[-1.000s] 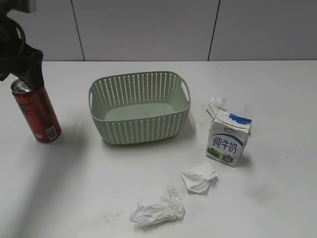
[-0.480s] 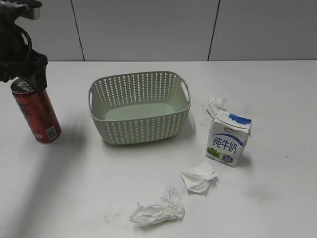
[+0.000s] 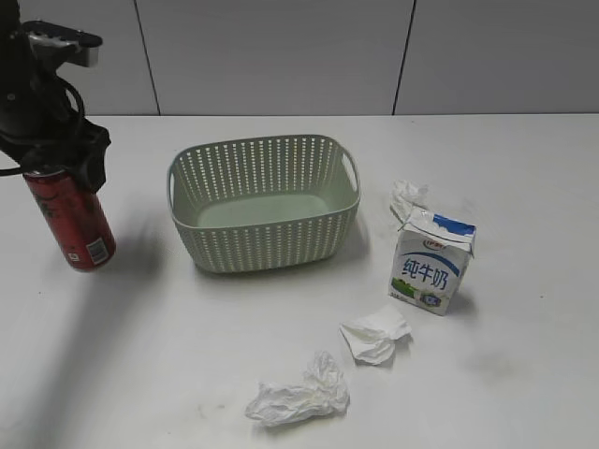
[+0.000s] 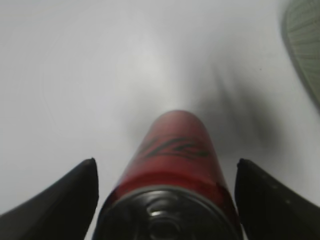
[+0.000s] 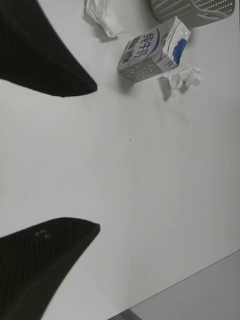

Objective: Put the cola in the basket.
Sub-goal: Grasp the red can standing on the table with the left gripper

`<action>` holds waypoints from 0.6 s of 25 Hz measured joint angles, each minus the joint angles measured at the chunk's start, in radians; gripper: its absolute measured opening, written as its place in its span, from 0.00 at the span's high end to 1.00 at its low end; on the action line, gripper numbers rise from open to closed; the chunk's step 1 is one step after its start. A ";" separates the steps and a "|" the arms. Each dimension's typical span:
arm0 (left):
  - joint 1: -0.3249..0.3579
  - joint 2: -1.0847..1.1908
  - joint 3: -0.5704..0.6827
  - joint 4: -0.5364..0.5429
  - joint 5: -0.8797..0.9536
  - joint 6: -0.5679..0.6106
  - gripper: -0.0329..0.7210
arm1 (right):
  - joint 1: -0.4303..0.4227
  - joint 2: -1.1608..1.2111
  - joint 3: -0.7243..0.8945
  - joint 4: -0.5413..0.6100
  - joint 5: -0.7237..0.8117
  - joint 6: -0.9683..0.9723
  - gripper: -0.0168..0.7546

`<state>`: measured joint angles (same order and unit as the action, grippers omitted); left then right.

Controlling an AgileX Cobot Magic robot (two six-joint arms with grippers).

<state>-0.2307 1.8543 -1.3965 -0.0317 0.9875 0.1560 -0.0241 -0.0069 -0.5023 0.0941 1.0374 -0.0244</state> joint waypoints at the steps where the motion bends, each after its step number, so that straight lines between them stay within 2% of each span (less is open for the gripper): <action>1: 0.000 0.007 0.000 0.000 0.003 0.000 0.09 | 0.000 0.000 0.000 0.000 0.000 0.000 0.24; 6: 0.000 0.014 0.000 0.001 0.007 0.000 0.12 | 0.000 0.000 0.000 0.000 0.000 0.000 0.24; 11: 0.000 0.014 0.000 -0.009 0.021 -0.001 0.24 | 0.000 0.000 0.000 0.000 0.000 0.000 0.24; 15: 0.000 0.014 0.000 -0.011 0.022 -0.002 0.24 | 0.000 0.000 0.000 0.000 0.000 0.000 0.24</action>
<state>-0.2307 1.8683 -1.3965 -0.0431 1.0097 0.1542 -0.0241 -0.0069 -0.5023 0.0941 1.0374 -0.0244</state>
